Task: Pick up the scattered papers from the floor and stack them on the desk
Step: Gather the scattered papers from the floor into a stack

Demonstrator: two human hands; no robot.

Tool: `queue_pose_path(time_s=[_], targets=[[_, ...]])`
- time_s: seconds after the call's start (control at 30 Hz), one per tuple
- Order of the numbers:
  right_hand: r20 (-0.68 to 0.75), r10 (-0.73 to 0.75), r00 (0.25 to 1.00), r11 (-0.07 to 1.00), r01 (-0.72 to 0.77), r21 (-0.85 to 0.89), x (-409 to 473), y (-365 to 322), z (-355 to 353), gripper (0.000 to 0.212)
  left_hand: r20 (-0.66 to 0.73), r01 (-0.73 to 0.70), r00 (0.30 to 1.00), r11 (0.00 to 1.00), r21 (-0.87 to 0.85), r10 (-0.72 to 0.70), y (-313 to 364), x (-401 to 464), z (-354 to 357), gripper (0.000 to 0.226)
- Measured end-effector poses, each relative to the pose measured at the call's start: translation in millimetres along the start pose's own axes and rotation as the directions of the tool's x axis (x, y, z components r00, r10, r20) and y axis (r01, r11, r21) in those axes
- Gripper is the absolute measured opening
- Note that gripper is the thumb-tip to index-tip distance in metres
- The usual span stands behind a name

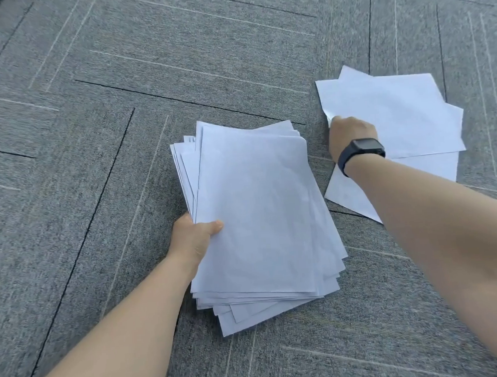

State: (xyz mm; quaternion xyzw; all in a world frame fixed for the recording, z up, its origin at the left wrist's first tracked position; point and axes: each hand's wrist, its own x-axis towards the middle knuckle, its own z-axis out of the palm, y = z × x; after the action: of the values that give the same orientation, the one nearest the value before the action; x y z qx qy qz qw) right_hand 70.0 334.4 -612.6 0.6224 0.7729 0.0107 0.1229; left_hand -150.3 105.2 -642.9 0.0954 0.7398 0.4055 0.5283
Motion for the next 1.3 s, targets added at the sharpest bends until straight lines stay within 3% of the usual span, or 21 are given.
queue_pose_path(time_s=[0.17, 0.37, 0.5, 0.67, 0.97, 1.17, 1.3], targets=[[-0.017, -0.003, 1.0, 0.999, 0.004, 0.047, -44, 31, -9, 0.013, -0.003, 0.006, 1.0, 1.0, -0.001, -0.006, 2, -2, 0, 0.022], [0.122, -0.059, 0.991, 0.996, 0.051, 0.068, -125, 56, 17, 0.025, -0.008, -0.008, 1.0, 1.0, 0.014, 0.008, 7, -8, 2, 0.024], [0.143, -0.075, 0.987, 0.993, 0.062, 0.099, -136, 51, 28, 0.027, -0.002, -0.032, 0.999, 0.999, 0.021, 0.032, 7, -10, 2, 0.023], [0.263, -0.035, 0.964, 0.999, 0.035, 0.005, -131, 41, 29, 0.048, 0.018, -0.043, 0.999, 0.999, 0.013, 0.043, 5, -12, 3, 0.029], [0.129, -0.025, 0.991, 0.991, 0.041, -0.125, -126, 28, 37, 0.04, 0.021, -0.04, 0.999, 0.997, 0.058, 0.039, 3, -14, 2, 0.031], [0.033, -0.009, 0.999, 0.999, 0.007, 0.048, -129, 39, 23, 0.028, 0.02, -0.051, 0.999, 0.994, 0.1, 0.049, 1, -14, 1, 0.039], [-0.154, 0.05, 0.987, 0.981, -0.019, 0.194, -145, 40, -4, 0.042, 0.075, -0.028, 0.997, 0.995, 0.098, 0.021, -1, -16, -5, 0.032]])
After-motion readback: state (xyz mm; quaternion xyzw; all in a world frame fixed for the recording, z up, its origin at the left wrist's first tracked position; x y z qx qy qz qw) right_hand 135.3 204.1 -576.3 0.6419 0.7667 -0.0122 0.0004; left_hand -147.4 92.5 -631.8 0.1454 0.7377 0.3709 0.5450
